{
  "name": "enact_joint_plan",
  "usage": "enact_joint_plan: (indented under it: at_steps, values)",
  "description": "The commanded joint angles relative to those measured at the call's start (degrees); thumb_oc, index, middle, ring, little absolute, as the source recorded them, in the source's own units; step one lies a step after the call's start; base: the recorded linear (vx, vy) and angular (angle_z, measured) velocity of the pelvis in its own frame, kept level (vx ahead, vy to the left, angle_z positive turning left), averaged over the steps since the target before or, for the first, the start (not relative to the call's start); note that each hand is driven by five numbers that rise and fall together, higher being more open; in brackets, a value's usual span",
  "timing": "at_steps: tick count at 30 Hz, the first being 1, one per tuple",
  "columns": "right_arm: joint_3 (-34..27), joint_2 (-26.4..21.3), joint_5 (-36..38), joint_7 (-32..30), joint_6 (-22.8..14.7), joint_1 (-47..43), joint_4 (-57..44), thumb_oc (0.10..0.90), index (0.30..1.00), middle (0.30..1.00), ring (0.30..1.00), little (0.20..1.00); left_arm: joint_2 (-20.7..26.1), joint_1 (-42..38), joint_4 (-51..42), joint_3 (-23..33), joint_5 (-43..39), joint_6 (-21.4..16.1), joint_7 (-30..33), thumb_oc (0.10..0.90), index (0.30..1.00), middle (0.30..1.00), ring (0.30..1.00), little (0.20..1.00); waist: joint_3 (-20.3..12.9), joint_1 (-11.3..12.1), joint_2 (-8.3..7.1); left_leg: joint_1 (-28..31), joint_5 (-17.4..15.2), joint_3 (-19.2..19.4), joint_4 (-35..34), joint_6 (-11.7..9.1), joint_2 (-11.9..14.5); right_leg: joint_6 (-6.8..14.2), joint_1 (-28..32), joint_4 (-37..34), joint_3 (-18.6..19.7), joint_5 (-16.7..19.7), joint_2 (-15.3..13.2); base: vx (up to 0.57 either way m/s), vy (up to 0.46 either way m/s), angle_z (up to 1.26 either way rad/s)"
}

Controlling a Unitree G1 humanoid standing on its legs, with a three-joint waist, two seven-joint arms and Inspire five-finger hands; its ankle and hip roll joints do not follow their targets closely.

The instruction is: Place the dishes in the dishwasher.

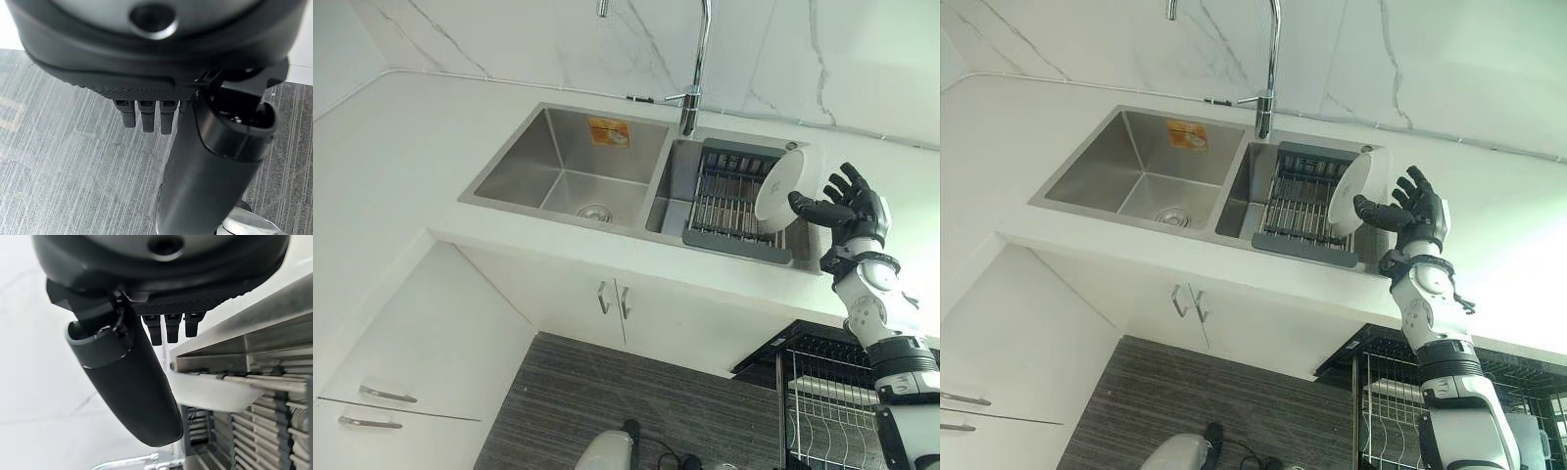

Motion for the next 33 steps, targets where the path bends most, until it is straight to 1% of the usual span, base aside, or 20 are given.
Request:
enact_joint_plan:
  at_steps: [1,19,33]
  values:
    - [-0.9,-2.3,-1.3,0.3,-6.2,-8.0,-1.1,0.800,0.900,0.900,0.900,0.900,2.7,1.8,1.3,-2.2,-0.8,2.6,1.7,0.800,0.900,0.900,0.900,0.900,-3.4,0.7,0.03,0.3,-7.8,0.5,2.1,-4.0,2.3,5.6,0.7,-2.7,2.7,-0.3,-1.6,0.05,-0.013,0.01]
    - [-0.1,-1.7,-1.2,1.9,-6.5,-8.3,-0.8,0.800,0.900,0.900,0.900,0.900,3.3,1.8,1.2,-1.7,-0.3,3.1,1.9,0.800,0.900,0.900,0.900,0.900,-2.5,1.3,0.12,1.1,-7.6,-0.4,2.1,-4.0,2.3,5.3,1.9,-2.7,2.4,-0.5,-1.2,0.03,-0.006,0.03]
    - [0.4,-1.8,-1.3,0.6,-6.1,-9.1,-0.6,0.800,0.900,0.900,0.900,0.900,3.5,1.6,1.2,-2.0,0.2,3.6,2.1,0.800,0.900,0.900,0.900,0.900,-2.0,1.7,0.08,1.3,-7.4,-1.0,2.1,-3.9,2.0,5.2,2.5,-2.7,2.5,-0.6,-1.0,0.01,-0.001,0.01]
